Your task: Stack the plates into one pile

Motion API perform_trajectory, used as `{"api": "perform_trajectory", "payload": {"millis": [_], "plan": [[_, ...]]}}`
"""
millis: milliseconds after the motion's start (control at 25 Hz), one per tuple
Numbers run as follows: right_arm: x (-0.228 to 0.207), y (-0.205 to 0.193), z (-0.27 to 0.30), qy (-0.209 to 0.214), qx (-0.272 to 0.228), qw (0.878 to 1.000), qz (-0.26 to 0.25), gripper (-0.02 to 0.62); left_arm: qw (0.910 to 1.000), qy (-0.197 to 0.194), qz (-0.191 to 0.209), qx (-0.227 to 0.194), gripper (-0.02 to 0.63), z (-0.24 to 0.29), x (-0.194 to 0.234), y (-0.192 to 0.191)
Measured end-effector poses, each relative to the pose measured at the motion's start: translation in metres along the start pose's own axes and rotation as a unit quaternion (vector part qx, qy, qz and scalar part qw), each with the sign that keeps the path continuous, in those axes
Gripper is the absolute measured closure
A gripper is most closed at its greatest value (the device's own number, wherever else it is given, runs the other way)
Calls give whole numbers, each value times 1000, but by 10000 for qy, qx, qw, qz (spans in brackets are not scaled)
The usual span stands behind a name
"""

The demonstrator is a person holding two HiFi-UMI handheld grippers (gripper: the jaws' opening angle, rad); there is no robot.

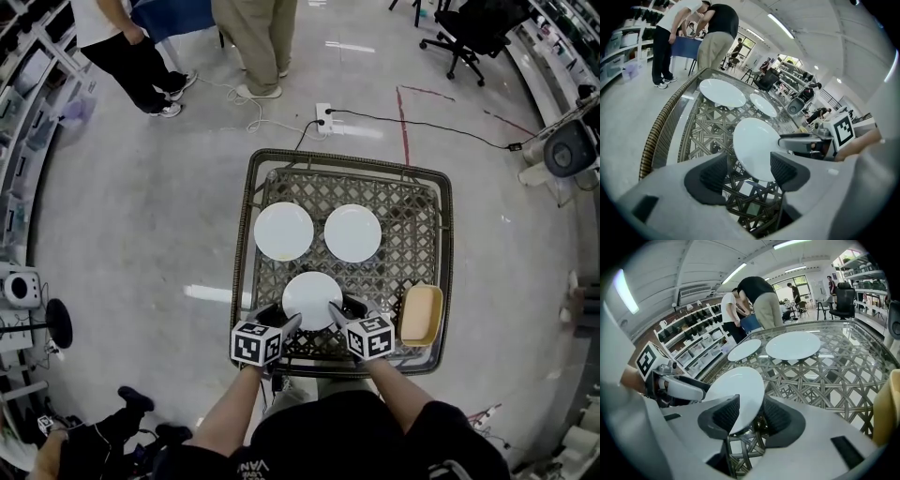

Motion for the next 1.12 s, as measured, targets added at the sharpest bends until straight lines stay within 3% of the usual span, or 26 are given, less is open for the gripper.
{"api": "perform_trajectory", "payload": {"millis": [480,1120], "plan": [[8,10,-2,160,-50,9999,-5,433,9999,-70,31,-68,322,-1,-5,2],[15,116,38,478,-617,9955,-531,433,9964,252,-221,-776,322,-24,40,73]]}}
Point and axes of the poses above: the fingertips, and each gripper's own axes: z forward along the fingers, x to its left, y out of its top, the point moved 6 cm from there along -z, backward along the fingers, and after that the axes turned 8 degrees about x, right-handed, at the moved point
